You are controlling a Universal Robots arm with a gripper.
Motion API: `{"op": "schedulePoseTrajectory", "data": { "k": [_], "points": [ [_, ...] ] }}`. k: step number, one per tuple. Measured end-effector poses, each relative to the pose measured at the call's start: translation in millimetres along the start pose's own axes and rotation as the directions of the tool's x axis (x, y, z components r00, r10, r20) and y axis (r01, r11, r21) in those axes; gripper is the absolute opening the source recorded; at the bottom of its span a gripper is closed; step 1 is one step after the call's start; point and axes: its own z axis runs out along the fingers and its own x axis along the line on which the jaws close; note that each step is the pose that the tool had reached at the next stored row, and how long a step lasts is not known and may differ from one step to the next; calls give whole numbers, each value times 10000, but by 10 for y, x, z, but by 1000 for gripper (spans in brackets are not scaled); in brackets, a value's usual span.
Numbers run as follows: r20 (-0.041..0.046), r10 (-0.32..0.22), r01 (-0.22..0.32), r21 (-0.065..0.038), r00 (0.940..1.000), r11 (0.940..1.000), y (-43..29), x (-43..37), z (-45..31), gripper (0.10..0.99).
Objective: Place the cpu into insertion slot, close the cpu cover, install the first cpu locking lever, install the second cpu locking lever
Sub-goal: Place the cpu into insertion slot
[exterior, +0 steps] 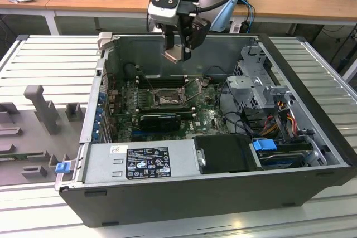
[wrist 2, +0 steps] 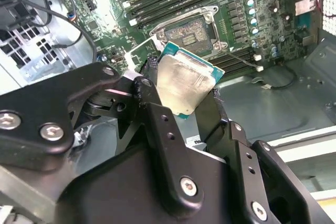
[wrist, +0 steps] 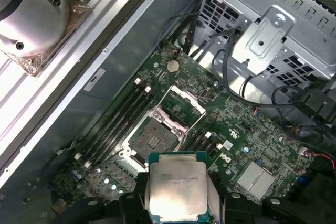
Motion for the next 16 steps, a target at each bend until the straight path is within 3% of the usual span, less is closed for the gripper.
{"op": "schedulePoseTrajectory", "data": {
  "k": [4, 9, 12, 16],
  "points": [
    [49, 551, -551, -13, 9985, 9985, -1, -1, 12, 529],
    [110, 1242, -1241, -31, 9922, 9923, -2, -1, 22, 529],
    [156, 1773, -1773, -49, 9840, 9842, -3, -1, 29, 529],
    [243, 2798, -2797, -91, 9598, 9601, -4, -1, 48, 529]
  ]
}}
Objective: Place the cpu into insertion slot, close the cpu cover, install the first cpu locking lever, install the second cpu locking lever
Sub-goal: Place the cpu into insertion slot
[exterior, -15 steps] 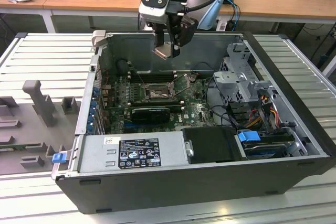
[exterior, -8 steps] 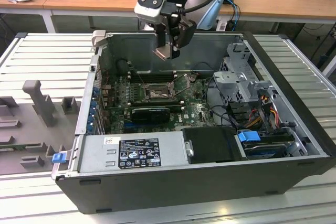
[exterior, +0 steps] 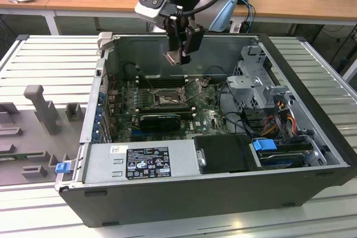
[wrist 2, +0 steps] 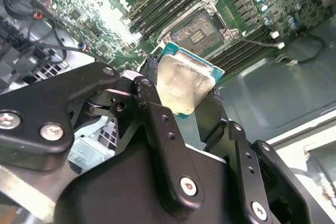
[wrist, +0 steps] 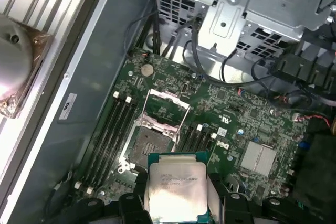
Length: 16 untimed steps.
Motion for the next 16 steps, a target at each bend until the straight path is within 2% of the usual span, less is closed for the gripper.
{"op": "schedulePoseTrajectory", "data": {
  "k": [6, 9, 16],
  "points": [
    [74, 840, -840, -17, 9964, 9965, -1, 0, 13, 529],
    [116, 1320, -1320, -31, 9912, 9912, -2, 0, 22, 529],
    [143, 1588, -1588, -23, 9872, 9873, -5, -2, 66, 529]
  ]
}}
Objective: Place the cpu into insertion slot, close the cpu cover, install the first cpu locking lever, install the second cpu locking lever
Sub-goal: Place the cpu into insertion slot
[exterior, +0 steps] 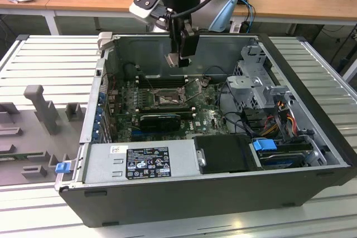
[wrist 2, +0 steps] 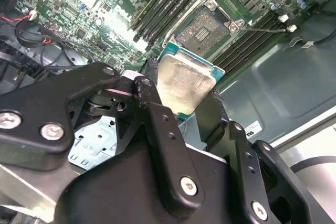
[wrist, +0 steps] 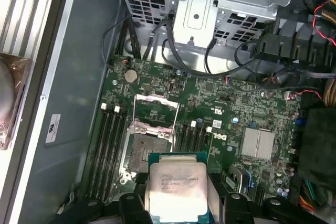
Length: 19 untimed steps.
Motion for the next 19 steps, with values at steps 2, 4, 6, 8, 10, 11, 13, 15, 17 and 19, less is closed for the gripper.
{"op": "schedulePoseTrajectory", "data": {
  "k": [2, 4, 6, 8, 10, 11, 13, 15, 17, 19],
  "points": [
    [16, 0, 0, 3, 10000, 10000, -1, -1, 20, 529],
    [25, -1, 1, 5, 10000, 10000, -2, -1, 33, 529],
    [28, 0, 0, 5, 10000, 10000, -4, -1, 52, 529],
    [29, 4, -4, 5, 10000, 10000, -5, -2, 67, 529],
    [35, 16, -16, 6, 10000, 10000, -6, -2, 83, 529],
    [37, 23, -23, 5, 10000, 10000, -7, -2, 89, 529],
    [40, 49, -49, 5, 10000, 10000, -8, -2, 101, 529],
    [45, 80, -80, 5, 10000, 10000, -8, -2, 110, 529],
    [54, 161, -161, 5, 9999, 9999, -9, -3, 117, 529],
    [62, 265, -265, 2, 9996, 9996, -10, -3, 122, 529]
  ]
}}
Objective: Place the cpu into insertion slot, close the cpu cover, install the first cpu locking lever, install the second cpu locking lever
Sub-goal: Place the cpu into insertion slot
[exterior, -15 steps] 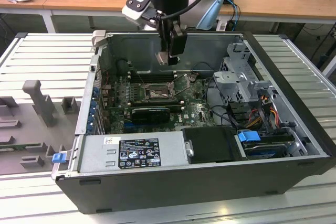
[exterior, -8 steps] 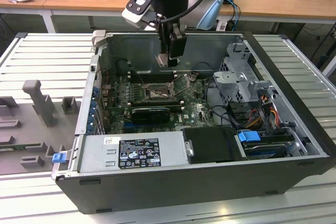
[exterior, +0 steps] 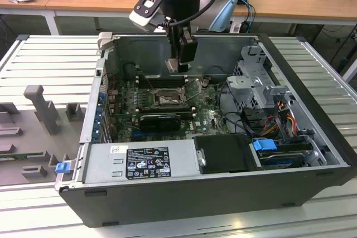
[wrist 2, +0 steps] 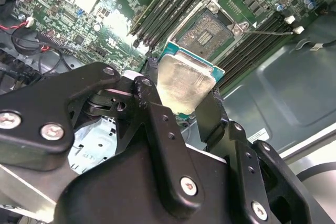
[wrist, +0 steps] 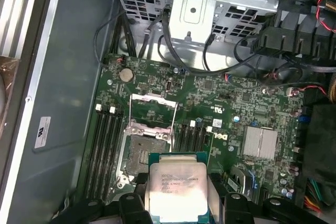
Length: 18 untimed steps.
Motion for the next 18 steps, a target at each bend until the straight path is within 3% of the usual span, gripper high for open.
{"op": "schedulePoseTrajectory", "data": {
  "k": [6, 9, 18],
  "points": [
    [76, 893, -893, -17, 9960, 9960, -8, 0, 41, 529],
    [76, 896, -896, -18, 9959, 9960, -19, 0, 120, 529],
    [77, 897, -897, -18, 9959, 9960, -27, 0, 180, 529]
  ]
}}
